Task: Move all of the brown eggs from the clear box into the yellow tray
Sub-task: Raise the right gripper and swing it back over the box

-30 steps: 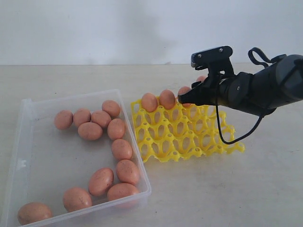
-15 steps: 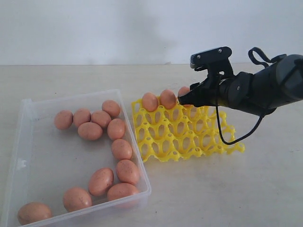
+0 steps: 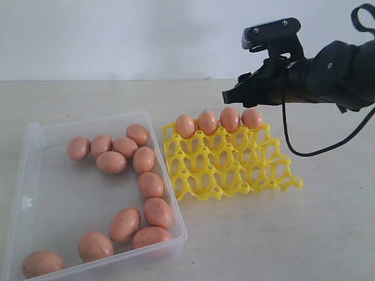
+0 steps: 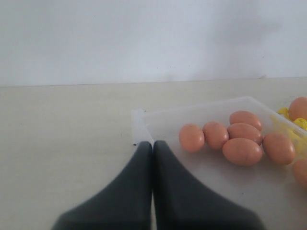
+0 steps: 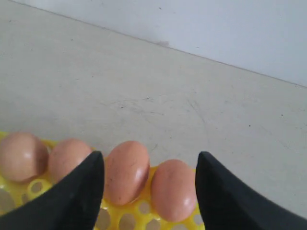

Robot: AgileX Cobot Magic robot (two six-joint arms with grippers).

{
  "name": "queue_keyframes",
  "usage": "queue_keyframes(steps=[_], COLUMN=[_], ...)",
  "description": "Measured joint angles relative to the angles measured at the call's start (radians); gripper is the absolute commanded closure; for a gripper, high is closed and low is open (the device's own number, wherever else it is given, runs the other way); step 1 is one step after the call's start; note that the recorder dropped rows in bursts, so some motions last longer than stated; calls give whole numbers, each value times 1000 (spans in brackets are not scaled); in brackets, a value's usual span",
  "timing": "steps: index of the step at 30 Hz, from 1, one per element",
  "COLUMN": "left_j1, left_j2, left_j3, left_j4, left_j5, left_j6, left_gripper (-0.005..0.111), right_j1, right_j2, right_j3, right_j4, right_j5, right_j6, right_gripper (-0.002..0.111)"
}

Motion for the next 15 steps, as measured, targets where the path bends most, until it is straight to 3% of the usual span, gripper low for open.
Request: queue_keyframes(steps=[4, 9, 15], left_j1=[0, 0, 0], left_j2=[0, 0, 0], left_j3=[0, 0, 0], left_j4=[0, 0, 0], left_j5=[0, 0, 0], left_j6=[0, 0, 0], left_gripper=[111, 111, 111], right_j1=[-2, 25, 156], right_j2=[-59, -137, -170], right_j3=[0, 0, -57], right_j4=[-7, -60, -152], right_j5=[110, 326, 509], right_j6=[-6, 1, 114], right_gripper=[64, 64, 64])
